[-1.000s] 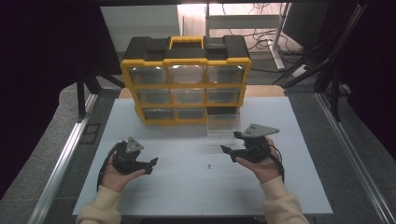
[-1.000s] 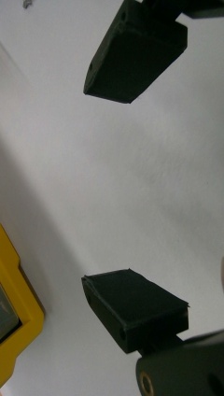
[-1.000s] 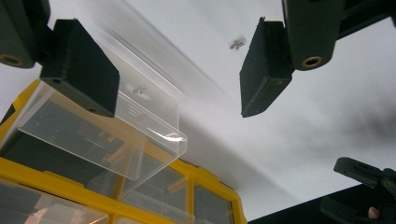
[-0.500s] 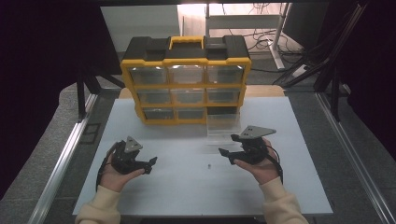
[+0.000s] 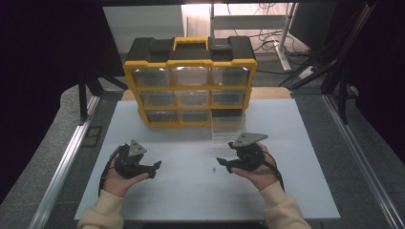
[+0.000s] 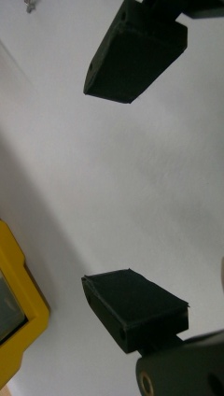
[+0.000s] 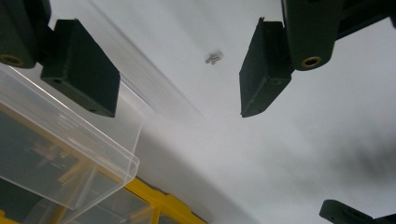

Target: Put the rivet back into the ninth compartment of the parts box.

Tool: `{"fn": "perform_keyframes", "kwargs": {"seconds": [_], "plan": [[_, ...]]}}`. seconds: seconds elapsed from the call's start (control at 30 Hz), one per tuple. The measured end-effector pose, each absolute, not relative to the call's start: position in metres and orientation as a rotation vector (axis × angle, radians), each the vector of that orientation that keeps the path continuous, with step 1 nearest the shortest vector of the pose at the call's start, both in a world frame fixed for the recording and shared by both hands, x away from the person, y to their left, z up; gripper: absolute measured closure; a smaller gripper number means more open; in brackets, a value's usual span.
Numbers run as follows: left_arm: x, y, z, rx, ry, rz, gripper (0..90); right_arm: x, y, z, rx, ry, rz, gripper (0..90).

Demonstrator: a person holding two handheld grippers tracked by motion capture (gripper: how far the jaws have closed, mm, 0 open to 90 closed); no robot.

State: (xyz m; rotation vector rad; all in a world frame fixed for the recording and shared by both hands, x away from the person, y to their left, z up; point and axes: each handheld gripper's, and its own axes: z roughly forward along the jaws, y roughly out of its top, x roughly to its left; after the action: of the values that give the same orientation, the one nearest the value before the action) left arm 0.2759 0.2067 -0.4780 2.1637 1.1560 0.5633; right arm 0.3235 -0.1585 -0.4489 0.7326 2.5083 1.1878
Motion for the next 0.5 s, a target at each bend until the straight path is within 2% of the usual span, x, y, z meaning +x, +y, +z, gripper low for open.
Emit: {"fn": "perform_keyframes", "kwargs": {"seconds": [0.5], "plan": [[0.273,0.206,-0.475,2.157,1.151,0.568,10.4,0.328,-0.144,-0.467,0.772,2.584,1.094,29.9]]}}
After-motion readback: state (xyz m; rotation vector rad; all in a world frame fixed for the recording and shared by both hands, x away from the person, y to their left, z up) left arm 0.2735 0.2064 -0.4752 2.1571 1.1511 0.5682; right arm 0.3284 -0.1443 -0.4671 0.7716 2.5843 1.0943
